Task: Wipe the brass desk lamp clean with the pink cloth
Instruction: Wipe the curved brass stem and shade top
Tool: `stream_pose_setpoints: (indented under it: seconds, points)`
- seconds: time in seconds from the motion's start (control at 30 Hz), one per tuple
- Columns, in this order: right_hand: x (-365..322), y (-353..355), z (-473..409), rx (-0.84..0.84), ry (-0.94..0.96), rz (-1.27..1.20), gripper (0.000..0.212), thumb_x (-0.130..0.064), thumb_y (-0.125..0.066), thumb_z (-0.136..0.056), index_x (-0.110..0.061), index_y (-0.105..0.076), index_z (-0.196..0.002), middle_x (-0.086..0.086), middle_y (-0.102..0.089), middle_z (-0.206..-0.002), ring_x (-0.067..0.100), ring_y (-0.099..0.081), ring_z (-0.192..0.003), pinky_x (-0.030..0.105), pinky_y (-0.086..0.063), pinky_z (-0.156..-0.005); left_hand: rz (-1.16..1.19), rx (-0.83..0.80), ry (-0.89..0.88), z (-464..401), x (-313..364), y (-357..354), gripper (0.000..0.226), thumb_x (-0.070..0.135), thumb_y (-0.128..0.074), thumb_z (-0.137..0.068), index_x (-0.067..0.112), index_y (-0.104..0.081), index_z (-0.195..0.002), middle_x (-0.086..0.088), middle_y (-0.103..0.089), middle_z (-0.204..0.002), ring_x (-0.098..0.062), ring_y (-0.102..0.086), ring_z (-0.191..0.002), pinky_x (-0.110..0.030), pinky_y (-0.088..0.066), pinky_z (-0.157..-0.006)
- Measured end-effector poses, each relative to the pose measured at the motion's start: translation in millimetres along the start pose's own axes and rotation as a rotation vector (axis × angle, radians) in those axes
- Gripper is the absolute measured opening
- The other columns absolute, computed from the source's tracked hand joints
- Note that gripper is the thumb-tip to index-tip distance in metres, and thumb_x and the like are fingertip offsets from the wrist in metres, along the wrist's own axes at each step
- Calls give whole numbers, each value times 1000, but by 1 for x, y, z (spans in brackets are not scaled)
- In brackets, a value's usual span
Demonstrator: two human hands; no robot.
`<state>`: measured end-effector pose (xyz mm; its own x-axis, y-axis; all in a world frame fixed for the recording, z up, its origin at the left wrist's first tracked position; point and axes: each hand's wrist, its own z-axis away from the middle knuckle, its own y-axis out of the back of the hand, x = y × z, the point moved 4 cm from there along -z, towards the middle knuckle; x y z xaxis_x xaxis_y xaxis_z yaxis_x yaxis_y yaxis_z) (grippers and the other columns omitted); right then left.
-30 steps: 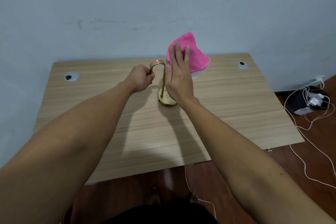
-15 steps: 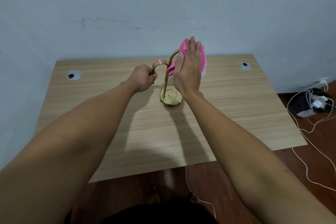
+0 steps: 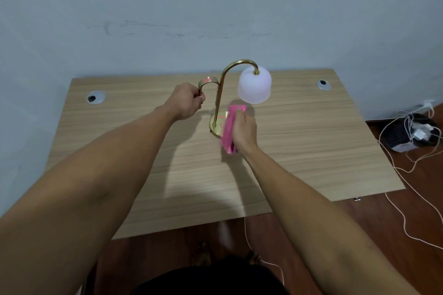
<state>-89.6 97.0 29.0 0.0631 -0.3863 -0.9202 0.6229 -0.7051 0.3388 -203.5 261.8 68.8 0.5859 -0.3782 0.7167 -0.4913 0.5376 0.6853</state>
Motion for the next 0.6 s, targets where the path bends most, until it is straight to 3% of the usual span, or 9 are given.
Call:
stream_pose_setpoints:
  seconds: [0.07, 0.13, 0.27, 0.37, 0.5, 0.6]
  points:
    - [-7, -3, -5, -20, -271, -308, 43, -39, -37, -110, -6, -64, -117, 17, -72, -112, 34, -72, -101, 51, -61, -92, -8, -7, -1, -1, 0, 0, 23, 14, -59, -96, 1, -75, -86, -15, -76, -85, -20, -67, -74, -24, -46, -67]
    - [-24, -8, -10, -49, -385, -568, 40, -42, -42, -110, -7, -58, -121, 15, -70, -111, 30, -72, -93, 48, -60, -89, -17, -3, -3, -2, 1, 1, 23, 14, -60, -96, 1, -76, -88, -15, -76, -86, -24, -70, -79, -28, -51, -70]
    - [-65, -18, -17, -59, -387, -682, 35, -46, -57, -95, -16, -59, -112, 11, -66, -118, 30, -65, -109, 45, -55, -99, -12, -9, 3, -1, 1, 1, 21, 13, -59, -95, 1, -75, -89, -15, -76, -85, -21, -68, -76, -25, -47, -69]
    - [-97, -19, -9, -64, -342, -810, 22, -33, -58, -90, -12, -63, -95, 11, -64, -106, 29, -58, -98, 41, -49, -88, -20, -5, 7, -1, 0, 2, 21, 12, -59, -94, 2, -75, -85, -14, -76, -83, -18, -65, -71, -22, -45, -66]
    - [-124, 1, -11, 16, -498, -1074, 20, -22, -49, -99, -7, -58, -109, 13, -63, -104, 29, -61, -87, 38, -55, -75, -46, 16, 8, 0, 2, 3, 23, 13, -58, -95, 7, -72, -77, -9, -70, -74, -9, -57, -58, -6, -34, -48]
    - [-129, 28, -13, 201, -546, -1195, 30, -13, -34, -99, -5, -58, -116, 11, -63, -116, 29, -66, -101, 39, -55, -97, -18, 5, 17, -1, 1, 2, 26, 16, -58, -97, 3, -73, -80, -12, -73, -79, -18, -63, -69, -11, -39, -54]
